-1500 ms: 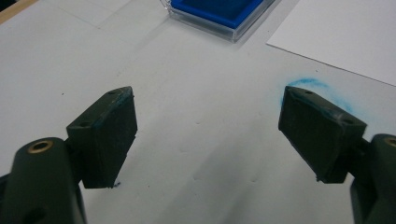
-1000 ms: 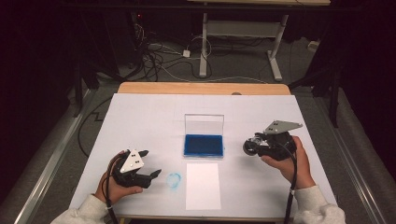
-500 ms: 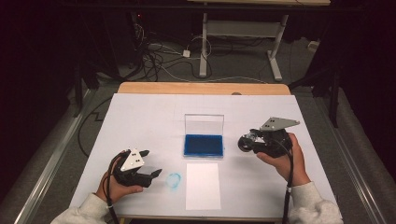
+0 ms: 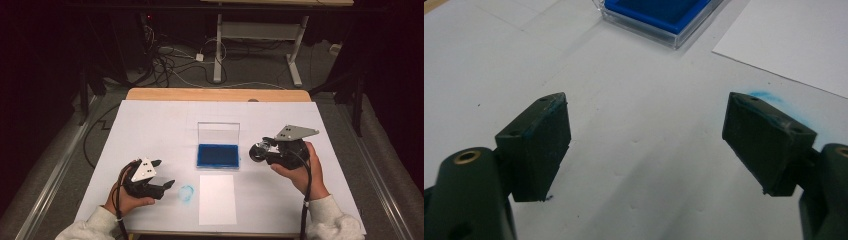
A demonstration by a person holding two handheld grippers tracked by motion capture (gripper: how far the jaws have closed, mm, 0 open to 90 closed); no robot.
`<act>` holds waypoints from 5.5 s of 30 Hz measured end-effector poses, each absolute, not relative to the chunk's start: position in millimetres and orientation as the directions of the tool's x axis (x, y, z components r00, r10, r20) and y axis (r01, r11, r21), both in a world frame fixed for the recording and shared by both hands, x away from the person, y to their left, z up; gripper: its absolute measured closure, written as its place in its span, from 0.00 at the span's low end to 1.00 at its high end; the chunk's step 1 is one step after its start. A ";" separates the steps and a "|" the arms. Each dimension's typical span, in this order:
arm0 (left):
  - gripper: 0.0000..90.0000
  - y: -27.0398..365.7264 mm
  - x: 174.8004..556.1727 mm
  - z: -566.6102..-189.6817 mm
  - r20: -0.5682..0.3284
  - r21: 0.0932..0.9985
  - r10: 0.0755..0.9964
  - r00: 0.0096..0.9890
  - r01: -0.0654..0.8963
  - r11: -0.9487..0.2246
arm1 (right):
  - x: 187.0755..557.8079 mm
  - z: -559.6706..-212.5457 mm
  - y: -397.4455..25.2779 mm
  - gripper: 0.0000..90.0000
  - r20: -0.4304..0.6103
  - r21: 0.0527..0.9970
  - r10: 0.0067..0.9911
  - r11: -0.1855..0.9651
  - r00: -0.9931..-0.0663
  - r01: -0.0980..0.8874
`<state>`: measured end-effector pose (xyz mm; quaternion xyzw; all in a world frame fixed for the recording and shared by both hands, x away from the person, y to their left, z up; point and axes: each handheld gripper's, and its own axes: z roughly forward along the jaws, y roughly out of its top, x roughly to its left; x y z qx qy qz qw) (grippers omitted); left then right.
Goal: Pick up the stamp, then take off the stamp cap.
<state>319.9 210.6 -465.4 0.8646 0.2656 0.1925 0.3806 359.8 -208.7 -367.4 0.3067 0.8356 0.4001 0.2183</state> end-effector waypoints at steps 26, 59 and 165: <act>0.19 123.3 322.1 -442.7 0.157 0.820 0.436 0.886 0.128 -0.557 | 347.8 -368.2 -145.0 0.63 -0.006 0.866 0.552 0.420 -0.834 0.272; 0.40 91.7 316.4 -437.7 0.239 0.829 0.442 0.864 0.056 -0.557 | 336.7 -384.5 -128.0 0.63 0.153 0.897 0.477 0.300 -0.865 0.324; 0.41 218.5 306.8 -455.0 0.052 0.810 0.572 0.818 0.301 -0.504 | 326.9 -375.0 -219.3 0.63 -0.015 0.883 0.664 0.359 -0.747 0.302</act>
